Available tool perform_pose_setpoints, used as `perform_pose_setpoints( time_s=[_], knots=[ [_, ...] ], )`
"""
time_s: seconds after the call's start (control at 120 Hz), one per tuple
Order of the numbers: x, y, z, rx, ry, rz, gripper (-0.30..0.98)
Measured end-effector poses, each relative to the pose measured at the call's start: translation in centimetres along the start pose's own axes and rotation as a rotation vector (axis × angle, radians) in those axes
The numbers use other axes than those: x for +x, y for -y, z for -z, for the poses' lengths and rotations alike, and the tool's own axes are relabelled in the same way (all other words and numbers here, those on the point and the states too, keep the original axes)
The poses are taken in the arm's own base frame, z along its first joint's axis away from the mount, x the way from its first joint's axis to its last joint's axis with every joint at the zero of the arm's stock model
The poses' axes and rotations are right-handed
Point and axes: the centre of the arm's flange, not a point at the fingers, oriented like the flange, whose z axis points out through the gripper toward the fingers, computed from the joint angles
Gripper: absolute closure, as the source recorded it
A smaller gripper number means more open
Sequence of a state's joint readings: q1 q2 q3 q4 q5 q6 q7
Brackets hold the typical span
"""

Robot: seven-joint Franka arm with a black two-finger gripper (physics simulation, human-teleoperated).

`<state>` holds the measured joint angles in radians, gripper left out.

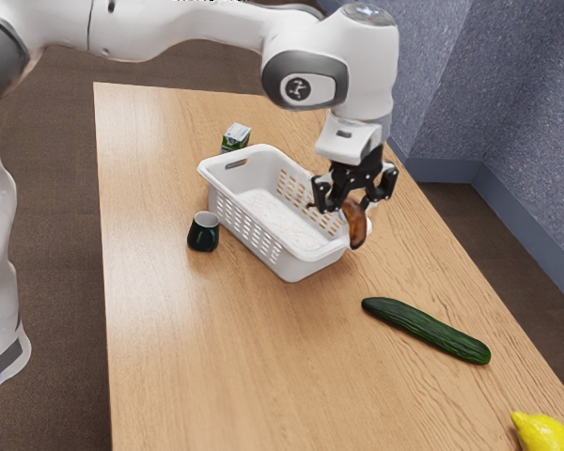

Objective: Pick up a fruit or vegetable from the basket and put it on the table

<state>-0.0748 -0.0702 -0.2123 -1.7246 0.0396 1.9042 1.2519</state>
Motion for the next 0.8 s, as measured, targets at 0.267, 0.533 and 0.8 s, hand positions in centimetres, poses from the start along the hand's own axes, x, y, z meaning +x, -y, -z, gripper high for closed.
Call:
perform_pose_setpoints(
  time_s=[0.267, 0.533, 0.8],
  knots=[
    [5.3, -1.4, -0.6, -0.01, -0.014, -0.061, 0.54],
    [12.0, -4.6, -0.8, -0.026, -0.038, -0.148, 0.54],
    [12.6, -4.8, -1.4, -0.033, -0.03, -0.147, 0.09]
  ],
)
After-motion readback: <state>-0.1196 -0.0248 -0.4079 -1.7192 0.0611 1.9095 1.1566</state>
